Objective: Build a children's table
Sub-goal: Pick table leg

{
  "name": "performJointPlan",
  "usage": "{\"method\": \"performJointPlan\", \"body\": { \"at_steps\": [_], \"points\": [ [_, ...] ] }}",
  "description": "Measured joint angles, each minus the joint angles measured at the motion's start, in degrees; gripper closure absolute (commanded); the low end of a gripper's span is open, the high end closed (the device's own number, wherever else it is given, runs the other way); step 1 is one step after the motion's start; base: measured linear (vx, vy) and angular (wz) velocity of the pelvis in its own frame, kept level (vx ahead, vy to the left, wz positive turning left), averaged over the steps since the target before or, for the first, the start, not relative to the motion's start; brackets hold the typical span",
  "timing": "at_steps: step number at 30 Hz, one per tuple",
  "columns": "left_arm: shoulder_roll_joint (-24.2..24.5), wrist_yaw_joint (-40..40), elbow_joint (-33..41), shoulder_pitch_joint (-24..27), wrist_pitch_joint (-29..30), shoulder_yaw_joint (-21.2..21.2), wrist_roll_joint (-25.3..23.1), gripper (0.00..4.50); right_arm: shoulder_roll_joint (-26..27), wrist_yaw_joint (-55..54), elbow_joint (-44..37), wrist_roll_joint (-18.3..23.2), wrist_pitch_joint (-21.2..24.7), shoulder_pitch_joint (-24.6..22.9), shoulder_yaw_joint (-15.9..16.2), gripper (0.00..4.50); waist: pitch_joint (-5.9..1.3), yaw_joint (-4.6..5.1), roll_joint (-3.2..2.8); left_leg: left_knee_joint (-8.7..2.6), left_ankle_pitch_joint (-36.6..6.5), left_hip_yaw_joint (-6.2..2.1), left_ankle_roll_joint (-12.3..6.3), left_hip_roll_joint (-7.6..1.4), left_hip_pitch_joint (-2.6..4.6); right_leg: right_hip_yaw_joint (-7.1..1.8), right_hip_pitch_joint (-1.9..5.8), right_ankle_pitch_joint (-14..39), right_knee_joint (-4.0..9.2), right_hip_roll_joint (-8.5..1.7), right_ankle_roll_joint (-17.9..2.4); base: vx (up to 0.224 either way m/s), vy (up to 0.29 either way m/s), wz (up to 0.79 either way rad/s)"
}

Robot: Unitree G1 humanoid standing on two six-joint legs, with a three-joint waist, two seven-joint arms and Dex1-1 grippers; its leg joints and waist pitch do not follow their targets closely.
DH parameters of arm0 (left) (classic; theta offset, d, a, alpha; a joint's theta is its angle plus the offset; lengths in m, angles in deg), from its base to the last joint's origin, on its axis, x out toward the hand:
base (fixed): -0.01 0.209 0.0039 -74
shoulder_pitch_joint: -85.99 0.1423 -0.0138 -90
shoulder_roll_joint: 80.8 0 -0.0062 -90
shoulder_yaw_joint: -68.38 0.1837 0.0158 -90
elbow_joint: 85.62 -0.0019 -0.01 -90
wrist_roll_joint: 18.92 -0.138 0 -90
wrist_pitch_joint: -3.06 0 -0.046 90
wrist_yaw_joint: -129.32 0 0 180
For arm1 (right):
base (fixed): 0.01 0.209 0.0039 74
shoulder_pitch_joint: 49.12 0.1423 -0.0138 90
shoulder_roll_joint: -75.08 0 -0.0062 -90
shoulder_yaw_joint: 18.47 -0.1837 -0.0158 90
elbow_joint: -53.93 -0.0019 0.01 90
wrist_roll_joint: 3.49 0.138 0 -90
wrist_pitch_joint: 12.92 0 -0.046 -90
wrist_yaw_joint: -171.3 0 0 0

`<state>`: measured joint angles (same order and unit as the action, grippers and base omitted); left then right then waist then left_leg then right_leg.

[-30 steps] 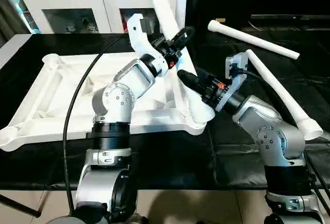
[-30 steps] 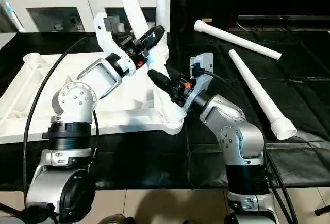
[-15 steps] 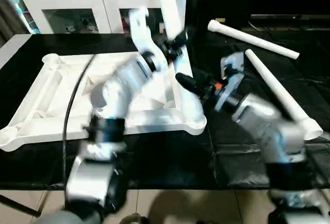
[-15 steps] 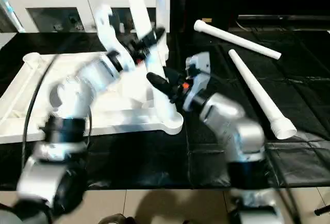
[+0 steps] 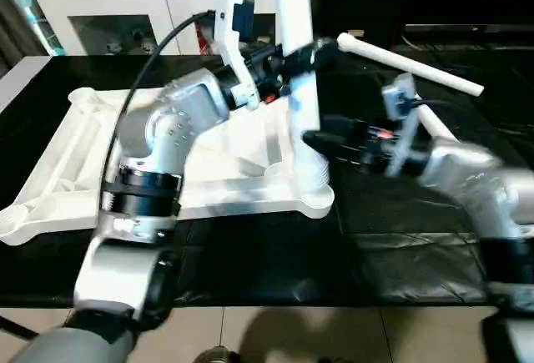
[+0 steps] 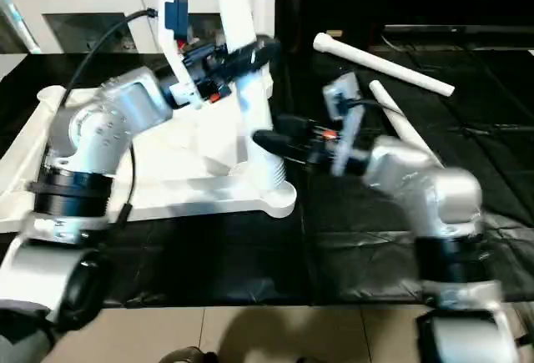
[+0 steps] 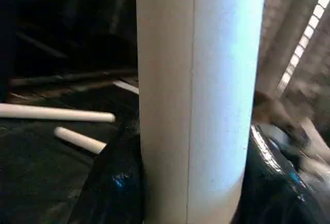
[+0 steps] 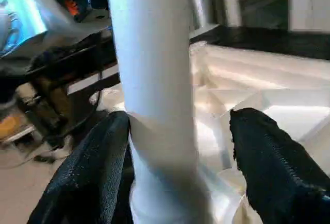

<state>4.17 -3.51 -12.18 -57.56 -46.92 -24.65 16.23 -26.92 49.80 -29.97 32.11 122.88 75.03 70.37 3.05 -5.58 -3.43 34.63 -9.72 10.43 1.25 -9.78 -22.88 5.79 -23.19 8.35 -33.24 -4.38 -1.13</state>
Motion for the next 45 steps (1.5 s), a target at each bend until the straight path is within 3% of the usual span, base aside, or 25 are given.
{"method": "performJointPlan", "body": {
  "at_steps": [10,16,38,45],
  "points": [
    [0.34,3.94,0.70,-1.18,2.36,0.80,1.54,2.70,-1.18,8.14,0.50,0.99,1.50,0.62,4.16,1.18,0.02,-0.99,0.03,0.22,0.00,0.00,0.00,-0.04,0.00,0.00,0.00,0.00,-0.19,0.00,0.00,0.000,0.000,0.00],
    [-0.66,5.09,3.56,-1.18,6.42,1.02,5.21,2.70,-0.07,9.15,1.38,0.67,0.84,2.10,5.91,1.18,0.02,-1.16,0.05,0.35,0.00,-0.01,0.01,-0.06,-0.01,0.00,-0.01,0.03,-0.33,0.00,0.05,0.000,0.000,0.00],
    [-1.84,5.75,5.21,-1.17,8.39,1.93,5.71,2.71,-0.37,13.20,1.48,0.65,0.46,2.00,7.31,1.18,0.02,-1.08,0.06,0.44,0.01,-0.01,0.00,-0.07,0.00,-0.01,0.00,0.16,-0.44,0.00,0.27,0.000,0.000,0.00],
    [-2.13,5.66,5.21,-1.17,8.35,1.93,5.66,2.71,-0.16,13.91,1.20,0.95,1.11,1.63,7.33,1.78,0.03,-1.10,0.06,0.51,0.01,-0.03,0.00,-0.07,0.00,-0.01,0.00,0.17,-0.53,0.00,0.29,0.000,0.000,0.00]
  ]
}}
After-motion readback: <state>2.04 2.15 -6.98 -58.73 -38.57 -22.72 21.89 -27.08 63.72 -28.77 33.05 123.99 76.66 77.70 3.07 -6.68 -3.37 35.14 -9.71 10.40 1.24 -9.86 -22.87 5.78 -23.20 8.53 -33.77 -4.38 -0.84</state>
